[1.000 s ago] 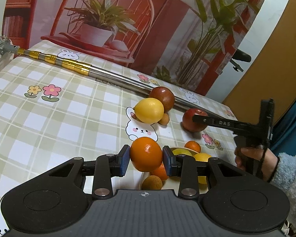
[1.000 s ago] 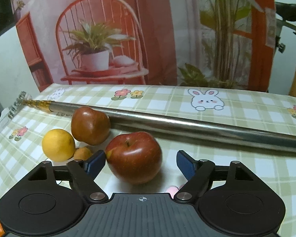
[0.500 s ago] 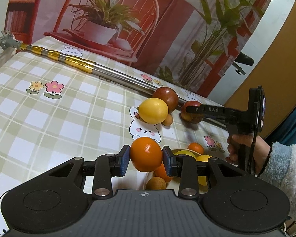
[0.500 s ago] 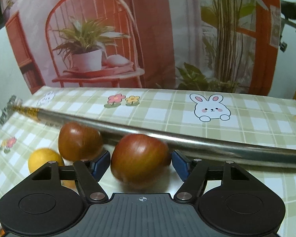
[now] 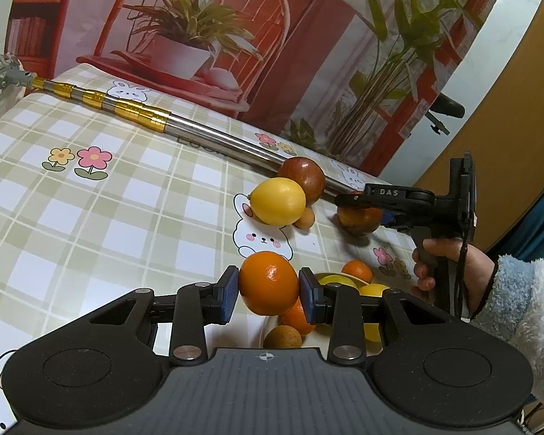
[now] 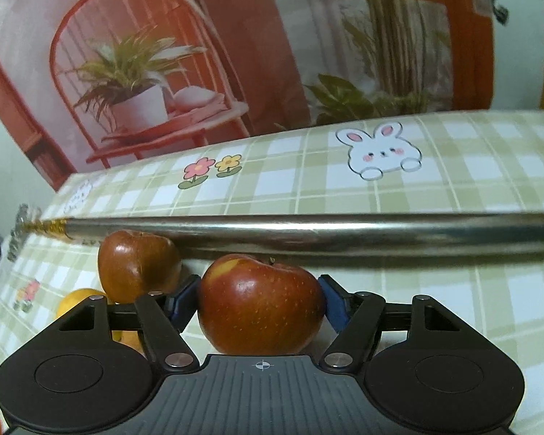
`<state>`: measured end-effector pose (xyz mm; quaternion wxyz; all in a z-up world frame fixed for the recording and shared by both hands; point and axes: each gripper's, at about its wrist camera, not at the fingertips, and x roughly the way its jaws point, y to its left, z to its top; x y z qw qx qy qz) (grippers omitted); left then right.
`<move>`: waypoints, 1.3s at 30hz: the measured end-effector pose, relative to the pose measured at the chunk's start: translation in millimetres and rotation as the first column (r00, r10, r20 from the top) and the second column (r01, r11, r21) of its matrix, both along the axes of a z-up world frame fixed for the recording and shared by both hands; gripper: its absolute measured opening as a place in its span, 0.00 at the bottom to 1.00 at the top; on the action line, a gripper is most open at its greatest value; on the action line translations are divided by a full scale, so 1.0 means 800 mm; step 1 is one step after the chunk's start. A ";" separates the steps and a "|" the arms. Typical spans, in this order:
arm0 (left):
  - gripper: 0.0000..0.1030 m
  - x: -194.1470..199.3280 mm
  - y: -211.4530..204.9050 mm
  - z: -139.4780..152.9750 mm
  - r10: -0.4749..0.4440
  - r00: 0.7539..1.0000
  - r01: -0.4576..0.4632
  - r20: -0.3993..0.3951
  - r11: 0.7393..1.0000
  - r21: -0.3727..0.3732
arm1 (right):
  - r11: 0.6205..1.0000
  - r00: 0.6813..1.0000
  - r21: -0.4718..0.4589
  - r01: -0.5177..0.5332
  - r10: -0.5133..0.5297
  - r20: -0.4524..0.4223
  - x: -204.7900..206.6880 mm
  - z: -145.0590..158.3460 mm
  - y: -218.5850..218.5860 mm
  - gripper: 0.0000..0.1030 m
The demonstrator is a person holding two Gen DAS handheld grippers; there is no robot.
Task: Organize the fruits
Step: 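Carry the mandarin onto the plate with the left tool while the right tool lifts the apple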
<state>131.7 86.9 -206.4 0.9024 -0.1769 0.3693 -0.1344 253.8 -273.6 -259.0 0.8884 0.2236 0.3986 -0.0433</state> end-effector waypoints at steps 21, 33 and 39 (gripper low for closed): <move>0.36 -0.019 -0.018 0.011 -0.057 0.998 0.057 0.007 0.998 0.027 | 1.000 0.998 0.004 -0.030 0.029 0.063 -0.084 0.025 0.023 0.63; 0.36 -0.033 -0.052 0.014 -0.139 0.990 0.139 -0.006 0.985 0.102 | 0.985 0.960 -0.135 -0.104 0.135 0.246 -0.203 0.078 0.078 0.63; 0.36 -0.039 -0.066 0.014 -0.162 0.986 0.164 -0.024 0.979 0.119 | 0.990 0.951 -0.128 -0.064 0.099 0.294 -0.250 0.083 0.089 0.63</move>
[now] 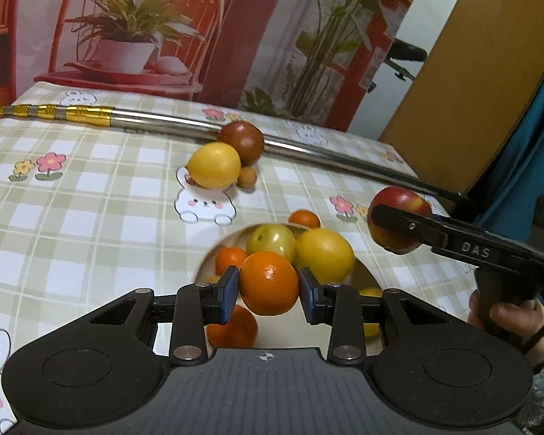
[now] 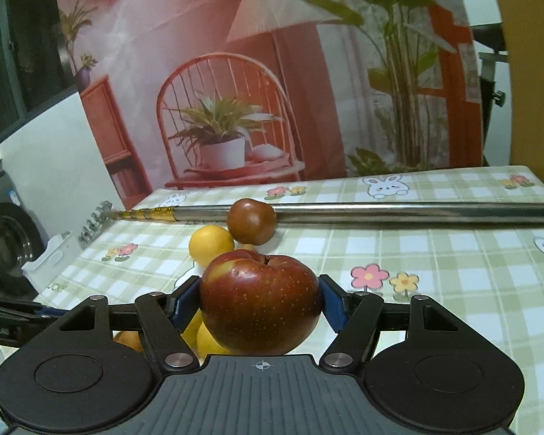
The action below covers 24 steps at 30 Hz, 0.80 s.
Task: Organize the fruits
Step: 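Carry the mandarin onto the plate with the left tool while the right tool lifts the apple, then open the left tool to release the mandarin on the plate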
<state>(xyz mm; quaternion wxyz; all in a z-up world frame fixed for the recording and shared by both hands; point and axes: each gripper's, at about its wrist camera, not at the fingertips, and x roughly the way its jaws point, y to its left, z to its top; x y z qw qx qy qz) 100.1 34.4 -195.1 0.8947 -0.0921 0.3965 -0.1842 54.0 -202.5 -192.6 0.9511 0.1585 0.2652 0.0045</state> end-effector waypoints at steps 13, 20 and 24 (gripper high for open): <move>0.36 -0.013 -0.012 -0.024 -0.029 0.992 0.030 -0.122 1.000 0.006 | 0.998 1.000 0.057 -0.012 0.011 0.006 -0.041 -0.009 0.017 0.63; 0.36 -0.013 -0.017 -0.041 -0.029 0.986 0.039 -0.167 0.997 0.061 | 0.998 1.000 0.059 -0.014 0.013 0.009 -0.050 -0.010 0.023 0.63; 0.36 -0.012 -0.022 -0.045 -0.031 0.986 0.049 -0.166 0.993 0.110 | 0.998 1.000 0.065 -0.002 0.001 0.009 -0.052 -0.011 0.019 0.63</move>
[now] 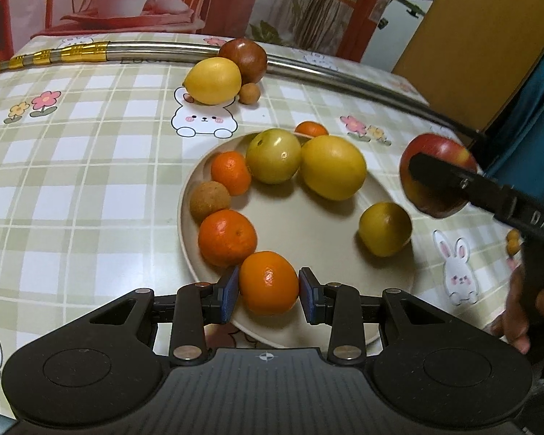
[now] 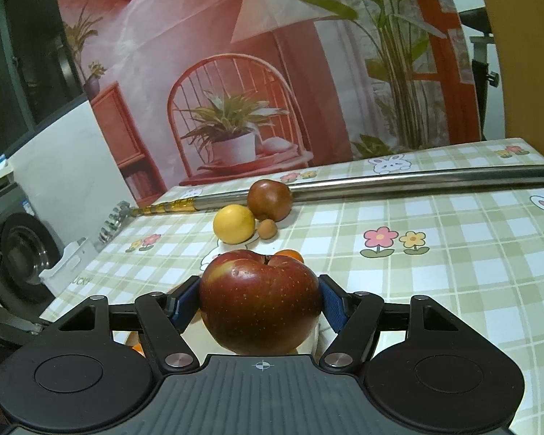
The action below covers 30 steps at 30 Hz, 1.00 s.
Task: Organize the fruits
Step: 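Open the left tool to release the mandarin on the plate, then lower the red apple onto the plate with the right tool while the left tool withdraws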
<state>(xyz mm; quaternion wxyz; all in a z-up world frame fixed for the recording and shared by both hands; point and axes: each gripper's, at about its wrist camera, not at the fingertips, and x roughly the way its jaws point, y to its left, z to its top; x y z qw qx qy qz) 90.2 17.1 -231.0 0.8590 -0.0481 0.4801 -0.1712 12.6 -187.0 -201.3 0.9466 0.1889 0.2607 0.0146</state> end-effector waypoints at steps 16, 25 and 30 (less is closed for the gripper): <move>0.38 -0.005 -0.010 -0.005 -0.043 0.998 0.041 0.037 0.996 0.075 | 1.000 1.000 0.003 0.008 -0.008 -0.010 0.001 -0.003 -0.003 0.63; 0.39 -0.014 -0.015 0.009 -0.053 0.995 0.045 0.083 0.995 0.089 | 1.000 1.000 -0.019 0.003 -0.004 -0.014 0.000 0.000 -0.002 0.63; 0.39 -0.023 -0.017 0.021 -0.060 0.989 0.047 0.135 0.994 0.099 | 0.999 1.000 -0.042 -0.004 0.003 -0.017 -0.002 0.007 0.007 0.63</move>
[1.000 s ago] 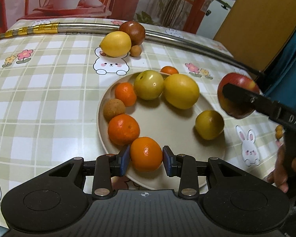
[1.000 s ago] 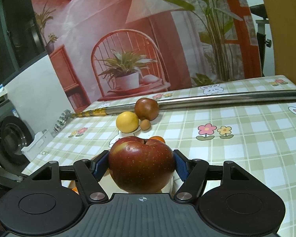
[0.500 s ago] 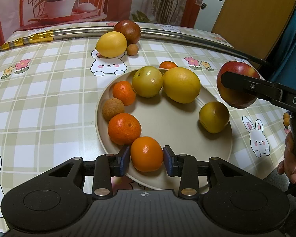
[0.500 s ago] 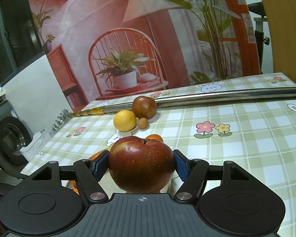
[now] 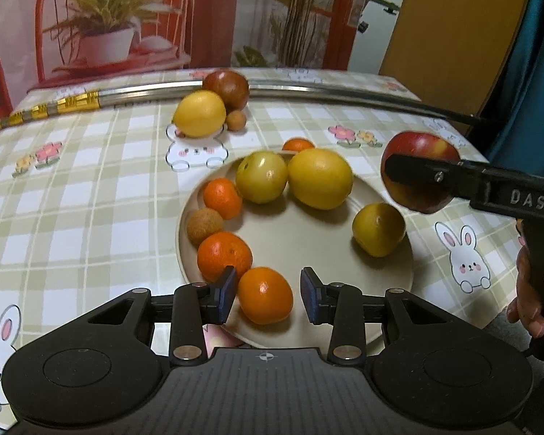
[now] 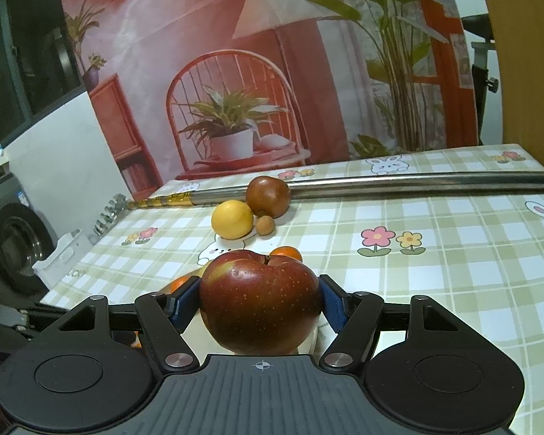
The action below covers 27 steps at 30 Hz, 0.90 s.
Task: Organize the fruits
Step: 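Lower the red apple onto the plate with the right tool while the left tool withdraws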
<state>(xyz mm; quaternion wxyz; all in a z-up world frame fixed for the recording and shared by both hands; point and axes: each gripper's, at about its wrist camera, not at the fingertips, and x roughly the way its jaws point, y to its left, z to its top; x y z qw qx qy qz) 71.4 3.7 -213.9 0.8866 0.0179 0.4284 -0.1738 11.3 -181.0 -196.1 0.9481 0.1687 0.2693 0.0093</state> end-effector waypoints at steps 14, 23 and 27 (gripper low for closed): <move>0.40 -0.027 0.046 0.035 0.178 0.977 -0.167 0.119 0.981 -0.101 | 0.993 0.995 -0.084 -0.088 0.085 -0.047 -0.005 0.015 0.053 0.63; 0.50 -0.036 0.066 0.038 0.233 0.965 -0.216 0.120 0.966 -0.141 | 0.971 0.982 -0.160 -0.179 0.165 -0.093 0.006 0.000 0.099 0.63; 0.50 -0.032 0.068 0.033 0.246 0.964 -0.230 0.104 0.962 -0.147 | 0.960 0.974 -0.182 -0.211 0.191 -0.120 0.012 -0.012 0.109 0.63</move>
